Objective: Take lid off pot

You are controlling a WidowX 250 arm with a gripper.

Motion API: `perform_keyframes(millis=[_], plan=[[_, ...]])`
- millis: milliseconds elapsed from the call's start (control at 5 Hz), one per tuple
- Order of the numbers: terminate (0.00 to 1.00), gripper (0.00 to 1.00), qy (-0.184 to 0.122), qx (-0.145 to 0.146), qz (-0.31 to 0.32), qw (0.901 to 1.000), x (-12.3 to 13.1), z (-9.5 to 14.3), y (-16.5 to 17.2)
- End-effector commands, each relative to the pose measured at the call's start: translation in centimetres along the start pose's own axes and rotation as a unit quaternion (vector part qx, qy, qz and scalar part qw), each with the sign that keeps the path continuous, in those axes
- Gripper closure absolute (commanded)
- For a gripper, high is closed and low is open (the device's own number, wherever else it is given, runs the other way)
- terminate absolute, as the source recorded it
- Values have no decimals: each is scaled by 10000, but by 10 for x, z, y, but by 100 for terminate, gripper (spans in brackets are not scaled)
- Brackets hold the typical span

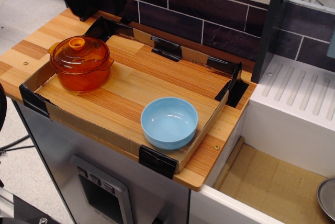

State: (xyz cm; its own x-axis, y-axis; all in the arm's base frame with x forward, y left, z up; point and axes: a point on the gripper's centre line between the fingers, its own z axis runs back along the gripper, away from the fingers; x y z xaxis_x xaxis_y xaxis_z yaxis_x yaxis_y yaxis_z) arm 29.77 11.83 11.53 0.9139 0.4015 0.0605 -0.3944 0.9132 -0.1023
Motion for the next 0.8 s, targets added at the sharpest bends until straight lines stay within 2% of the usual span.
perform_keyframes(millis=[0, 600], plan=[[0, 0, -341, 234, 78, 9991, 11, 3, 37], [0, 0, -412, 499, 131, 9978, 3, -29, 39]])
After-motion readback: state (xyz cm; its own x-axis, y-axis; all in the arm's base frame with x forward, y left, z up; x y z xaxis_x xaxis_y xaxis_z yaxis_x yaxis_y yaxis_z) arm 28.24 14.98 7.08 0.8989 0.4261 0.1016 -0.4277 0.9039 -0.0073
